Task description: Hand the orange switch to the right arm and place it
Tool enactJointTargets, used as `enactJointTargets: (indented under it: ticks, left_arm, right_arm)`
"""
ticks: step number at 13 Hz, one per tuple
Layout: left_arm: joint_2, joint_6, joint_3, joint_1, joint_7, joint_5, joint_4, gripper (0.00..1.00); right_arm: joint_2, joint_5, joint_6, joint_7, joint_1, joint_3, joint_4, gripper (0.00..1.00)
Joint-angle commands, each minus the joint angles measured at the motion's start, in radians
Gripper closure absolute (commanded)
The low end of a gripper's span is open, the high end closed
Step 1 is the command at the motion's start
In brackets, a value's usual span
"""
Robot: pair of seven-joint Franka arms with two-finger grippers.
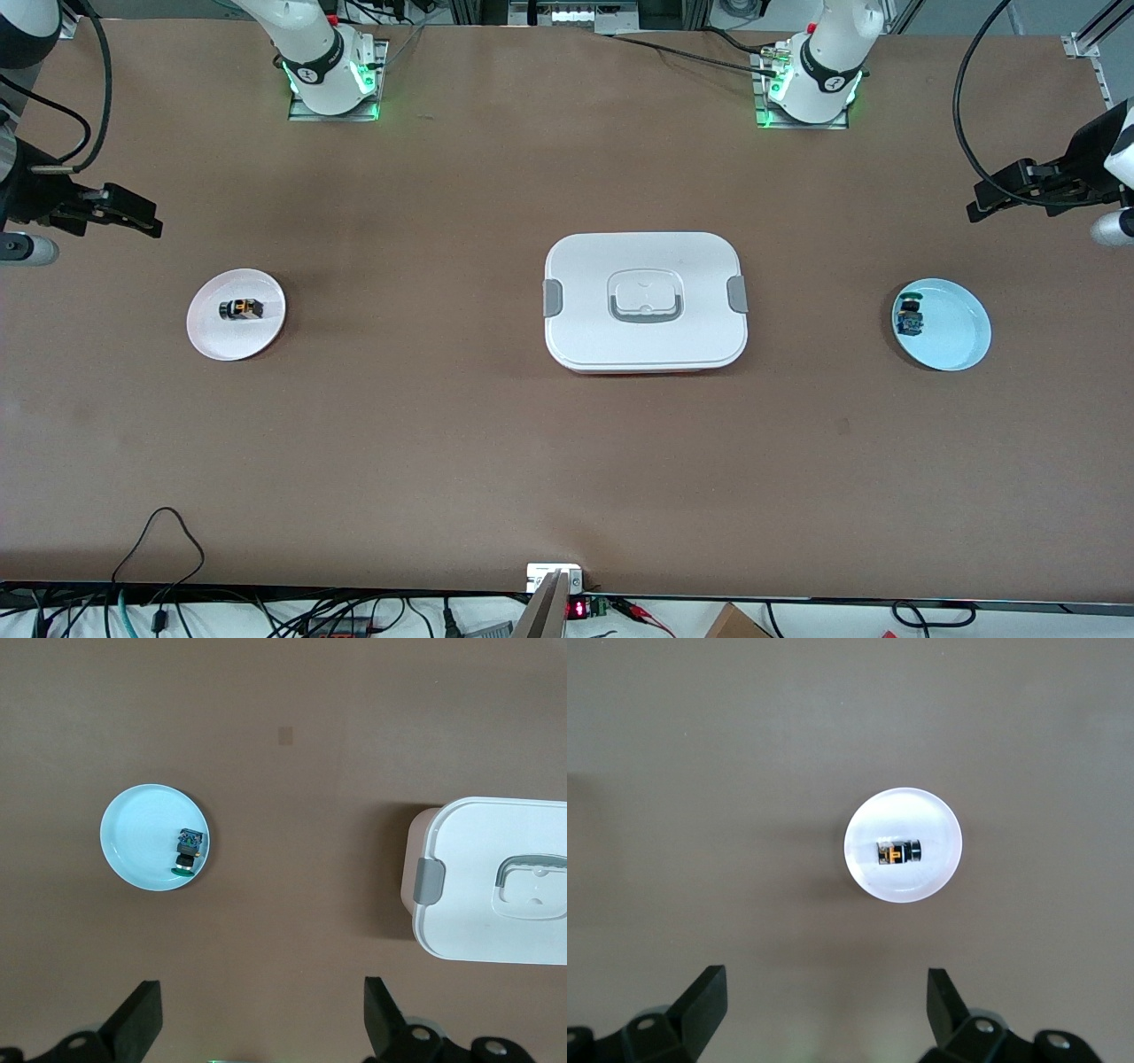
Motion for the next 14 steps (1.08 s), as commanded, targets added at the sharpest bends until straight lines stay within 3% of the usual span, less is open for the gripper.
enactJointTargets:
  ticks: [1,4,14]
  left_arm:
    - [0.016,-0.009,-0.001,0.004,-0.004,-0.016,0.032,0.00]
    - [0.016,-0.009,-0.001,0.005,-0.004,-0.015,0.032,0.00]
    - [0.016,-0.009,-0.001,0.005,-0.004,-0.015,0.032,0.00]
  right_arm:
    - [-0.064,0.006,0.012,-0.012,-0.003,0.002,-0.062,0.00]
    - [-0.099,0.006,0.060,-0.012,-0.003,0.002,-0.119,0.00]
    - [-0.090,0.001,0.032,-0.018,-0.003,0.005,-0.079,0.00]
